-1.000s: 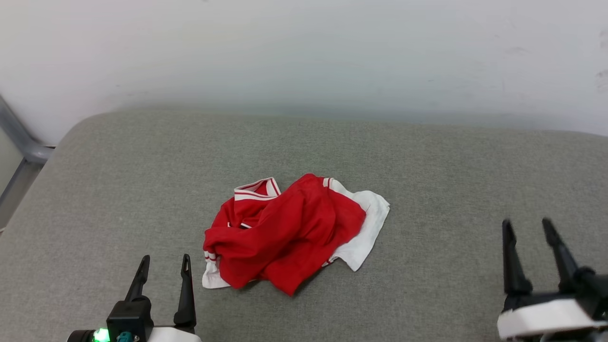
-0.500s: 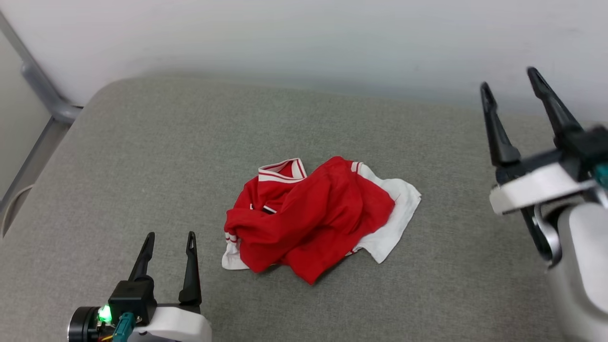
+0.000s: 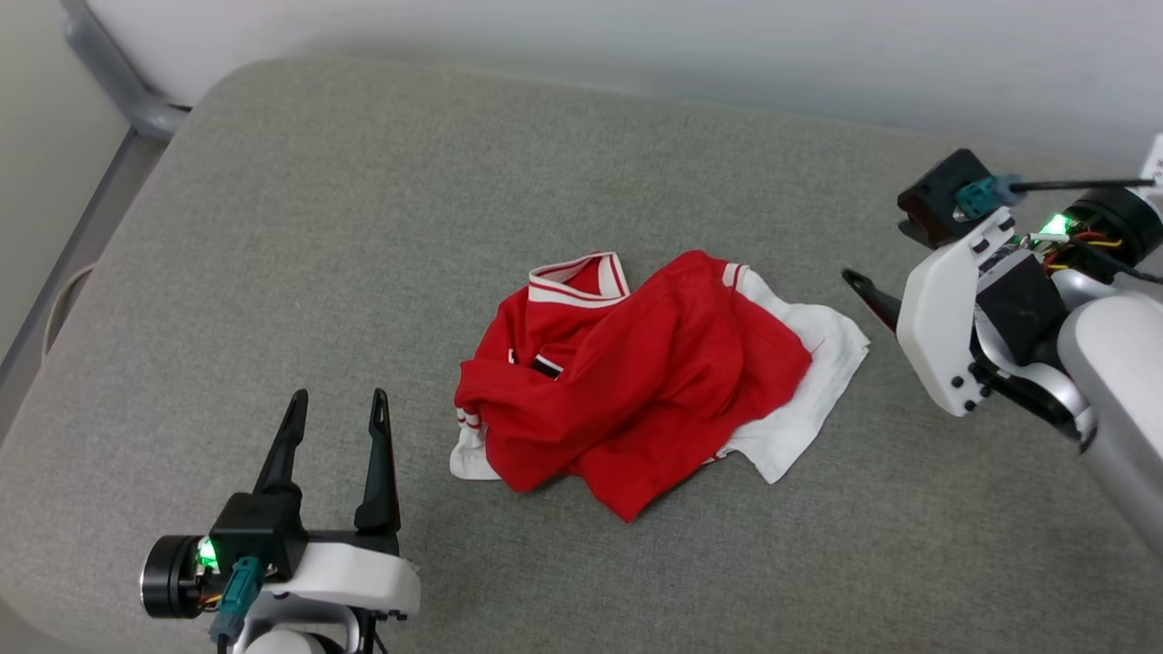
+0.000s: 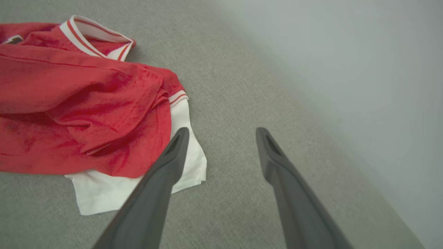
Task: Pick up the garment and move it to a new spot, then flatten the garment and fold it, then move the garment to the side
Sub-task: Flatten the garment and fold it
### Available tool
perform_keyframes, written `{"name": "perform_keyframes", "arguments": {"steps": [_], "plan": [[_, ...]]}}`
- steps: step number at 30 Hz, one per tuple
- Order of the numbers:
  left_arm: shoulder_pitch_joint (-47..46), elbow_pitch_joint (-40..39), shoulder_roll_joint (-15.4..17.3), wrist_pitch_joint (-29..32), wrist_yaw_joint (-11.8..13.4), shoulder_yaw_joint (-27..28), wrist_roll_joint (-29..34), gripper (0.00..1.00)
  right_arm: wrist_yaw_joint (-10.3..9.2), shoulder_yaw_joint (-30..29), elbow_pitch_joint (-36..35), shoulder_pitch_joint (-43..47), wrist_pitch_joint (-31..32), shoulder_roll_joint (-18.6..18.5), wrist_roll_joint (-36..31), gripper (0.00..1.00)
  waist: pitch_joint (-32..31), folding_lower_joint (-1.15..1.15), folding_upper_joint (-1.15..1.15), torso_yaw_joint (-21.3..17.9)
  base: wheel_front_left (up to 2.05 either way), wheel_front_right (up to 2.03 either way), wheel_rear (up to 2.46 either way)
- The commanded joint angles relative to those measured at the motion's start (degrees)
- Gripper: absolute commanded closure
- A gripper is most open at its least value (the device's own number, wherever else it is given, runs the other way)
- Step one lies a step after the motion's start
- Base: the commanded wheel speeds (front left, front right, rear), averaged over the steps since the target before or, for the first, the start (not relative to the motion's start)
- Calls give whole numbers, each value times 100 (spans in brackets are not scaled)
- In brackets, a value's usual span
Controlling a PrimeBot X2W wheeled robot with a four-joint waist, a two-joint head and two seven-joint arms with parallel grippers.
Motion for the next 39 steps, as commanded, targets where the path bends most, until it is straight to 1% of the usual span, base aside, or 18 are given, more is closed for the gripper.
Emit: {"name": "perform_keyframes", "arguments": {"steps": [1, 5, 6, 9, 12, 14, 17, 20, 24, 28, 29, 30, 31, 33, 39], "plan": [[-102, -30, -4, -15, 10, -6, -8, 0, -8, 129, -16, -155, 176, -117, 105, 0, 128, -1, 0, 81, 0, 0, 0], [-225, -68, -13, -15, 36, -99, -60, 0, -7, 794, -13, -473, 1293, -463, 796, 0, 363, -1, 0, 199, 0, 0, 0], [-300, -89, -16, -15, 54, -164, -131, 0, -8, 1022, -38, -652, 1636, -597, 1025, 0, 481, -1, 0, 268, 0, 0, 0], [-389, -118, -14, -15, 114, -273, -215, 0, -7, 1271, 10, -824, 1983, -674, 1277, 0, 652, -1, 0, 361, 0, 0, 0], [-452, -133, -16, -15, 160, -352, -278, 0, -8, 1411, 76, -955, 2088, -724, 1334, 0, 766, -1, 0, 434, 0, 0, 0], [-505, -141, -12, -15, 201, -417, -343, 0, -8, 1524, 172, -1020, 2154, -696, 1434, 0, 874, -1, 0, 503, 0, 0, 0], [-579, -145, -14, -15, 256, -512, -431, 0, -7, 1767, 311, -1099, 2211, -692, 1408, 0, 1027, -1, 0, 606, 0, 0, 0], [-626, -144, -15, -15, 304, -575, -500, 0, -5, 2076, 478, -985, 2267, -639, 1487, 0, 1132, -1, 0, 674, 0, 0, 0], [-645, -108, -14, -15, 344, -635, -542, 0, 6, 2626, 646, -753, 2441, -677, 1618, 0, 1184, -1, 0, 724, 0, 0, 0], [-650, -76, -14, -15, 370, -625, -533, 0, 29, 2912, 760, -695, 2450, -715, 1800, 0, 1155, -1, 0, 713, 0, 0, 0], [-641, -66, -15, -15, 377, -613, -523, 0, 30, 2957, 769, -724, 2417, -708, 1818, 52, 1132, -1, 0, 701, 0, 0, 0], [-630, -58, -16, -15, 378, -602, -508, 0, 31, 2996, 758, -775, 2354, -702, 1840, 68, 1109, -1, 0, 687, 0, 0, 0], [-615, -47, -16, -15, 372, -588, -492, 0, 30, 3006, 753, -833, 2239, -685, 1846, 100, 1080, -1, 0, 665, 0, 0, 0], [-590, -37, -15, -15, 345, -564, -463, 0, 24, 2959, 765, -1003, 1983, -643, 1850, 100, 1019, -1, 0, 624, 0, 0, 0], [-486, 7, -14, -15, 315, -476, -384, 0, -8, 2802, 702, -1555, 963, -438, 1766, 100, 725, -1, 0, 450, 0, 0, 0]]}}
